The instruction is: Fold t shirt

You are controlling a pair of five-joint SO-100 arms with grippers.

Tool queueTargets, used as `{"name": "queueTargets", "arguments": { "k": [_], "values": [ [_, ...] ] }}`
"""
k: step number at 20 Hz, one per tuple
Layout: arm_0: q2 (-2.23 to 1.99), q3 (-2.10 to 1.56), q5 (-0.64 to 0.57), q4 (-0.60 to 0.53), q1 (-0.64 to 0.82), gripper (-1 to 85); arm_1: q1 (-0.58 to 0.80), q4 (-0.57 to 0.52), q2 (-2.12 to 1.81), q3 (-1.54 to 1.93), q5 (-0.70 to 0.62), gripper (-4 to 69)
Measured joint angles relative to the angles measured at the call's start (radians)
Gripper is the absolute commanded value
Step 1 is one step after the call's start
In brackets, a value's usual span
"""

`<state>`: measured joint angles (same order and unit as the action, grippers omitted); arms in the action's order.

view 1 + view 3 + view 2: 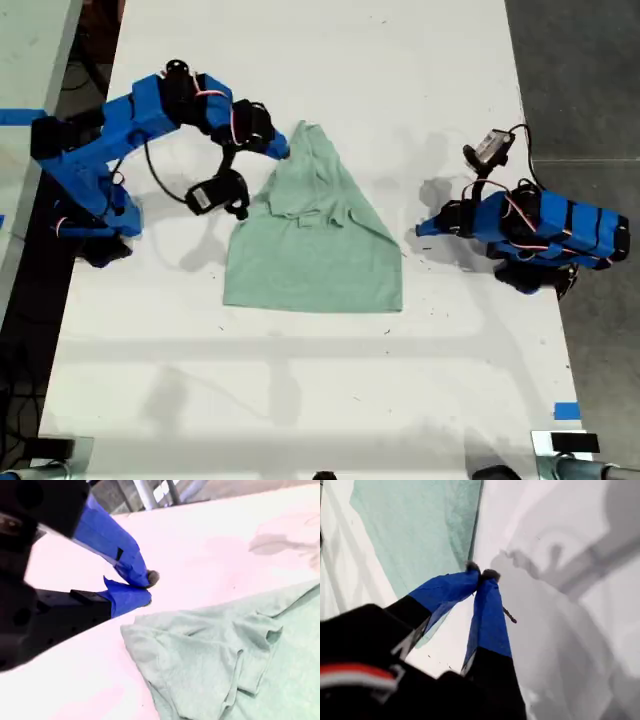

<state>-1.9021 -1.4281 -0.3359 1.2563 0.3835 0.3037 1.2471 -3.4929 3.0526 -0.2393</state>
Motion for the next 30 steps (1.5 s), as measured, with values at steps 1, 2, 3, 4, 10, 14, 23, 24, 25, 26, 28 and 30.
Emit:
{"name": "queueTargets", "arguments": {
  "k": [1, 2, 3, 4, 10, 14, 23, 24, 25, 26, 28, 30],
  "values": [
    [-0.155, -0.167, 0.006, -0.067, -0.034, -0.2, 0.0, 0.0, 0.0, 0.0, 0.0, 2.2],
    [-0.322, -0.353, 0.023, -0.141, -0.06, -0.2, 0.0, 0.0, 0.0, 0.0, 0.0, 2.2],
    [-0.495, -0.545, 0.046, -0.215, -0.078, -0.2, 0.0, 0.0, 0.0, 0.0, 0.0, 2.2],
    [-0.667, -0.739, 0.072, -0.281, -0.094, -0.2, 0.0, 0.0, 0.0, 0.0, 0.0, 2.2],
    [-1.373, -1.669, 0.118, -0.512, -0.15, -0.2, 0.0, 0.0, 0.0, 0.0, 0.0, 2.2],
    [-1.664, -1.752, 0.12, -0.36, -0.11, -0.2, 0.0, 0.0, 0.0, 0.002, 0.003, 2.2],
    [-1.687, -1.763, 0.143, -0.347, -0.114, -0.2, 0.0, 0.0, 0.0, 0.002, 0.003, 2.2],
    [-1.687, -1.763, 0.143, -0.347, -0.114, -0.2, 0.0, 0.0, 0.0, 0.002, 0.003, 2.2],
    [-1.687, -1.763, 0.143, -0.347, -0.114, -0.2, 0.0, 0.0, 0.0, 0.002, 0.003, 2.2],
    [-1.687, -1.763, 0.143, -0.347, -0.114, -0.2, 0.0, 0.0, 0.0, 0.002, 0.003, 2.2],
    [-1.687, -1.763, 0.143, -0.347, -0.114, -0.2, 0.0, 0.0, 0.0, 0.002, 0.003, 2.2],
    [-1.687, -1.763, 0.143, -0.347, -0.114, -0.2, 0.0, 0.0, 0.0, 0.002, 0.003, 2.2]
  ]
}}
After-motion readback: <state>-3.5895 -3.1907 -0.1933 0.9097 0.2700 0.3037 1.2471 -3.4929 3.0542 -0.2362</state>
